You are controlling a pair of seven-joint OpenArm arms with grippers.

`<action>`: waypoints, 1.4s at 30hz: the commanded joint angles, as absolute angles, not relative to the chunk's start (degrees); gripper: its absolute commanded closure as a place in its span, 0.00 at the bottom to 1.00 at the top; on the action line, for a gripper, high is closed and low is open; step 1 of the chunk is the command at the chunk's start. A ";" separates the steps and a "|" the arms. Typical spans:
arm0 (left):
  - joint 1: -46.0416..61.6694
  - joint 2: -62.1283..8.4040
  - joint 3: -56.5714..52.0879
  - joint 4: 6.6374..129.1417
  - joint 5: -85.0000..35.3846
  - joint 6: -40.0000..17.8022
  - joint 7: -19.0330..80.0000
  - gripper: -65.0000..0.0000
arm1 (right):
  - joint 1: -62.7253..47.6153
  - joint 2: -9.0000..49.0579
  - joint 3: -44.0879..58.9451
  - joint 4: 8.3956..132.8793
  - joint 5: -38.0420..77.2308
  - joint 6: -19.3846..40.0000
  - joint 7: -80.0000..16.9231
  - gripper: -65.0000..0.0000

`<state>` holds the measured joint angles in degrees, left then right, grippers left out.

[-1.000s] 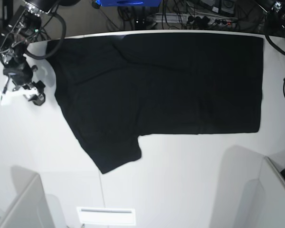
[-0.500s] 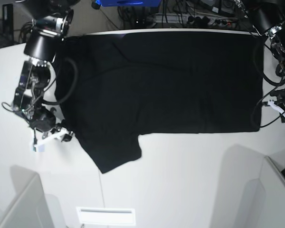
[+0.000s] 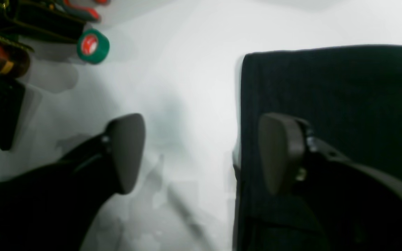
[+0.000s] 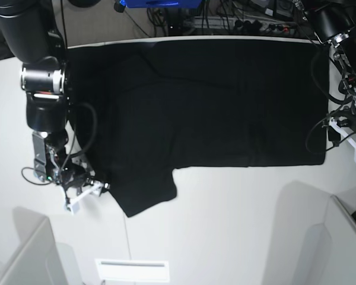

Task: Fold the T-shirt properly
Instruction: 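Release the shirt and move both grippers to the hem corners, then grasp the hem corners with both grippers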

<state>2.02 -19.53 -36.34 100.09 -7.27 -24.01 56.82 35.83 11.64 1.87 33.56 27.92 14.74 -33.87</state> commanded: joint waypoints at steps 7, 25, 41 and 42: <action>2.51 -20.70 -36.70 101.05 -7.25 -23.78 55.69 0.21 | 42.07 11.03 -5.76 24.48 28.53 15.34 -26.51 0.43; -5.67 -18.95 -42.33 86.29 -7.34 -23.78 55.43 0.21 | 41.10 9.71 -5.93 24.57 28.53 15.25 -26.33 1.00; -21.76 -22.11 -33.19 57.27 -7.25 -23.96 47.43 0.21 | 41.10 9.71 -5.76 24.57 28.53 15.16 -26.33 1.00; -22.46 -22.11 -32.75 55.60 -7.25 -23.96 46.11 0.21 | 41.10 9.80 -5.85 24.57 28.53 15.16 -26.33 1.00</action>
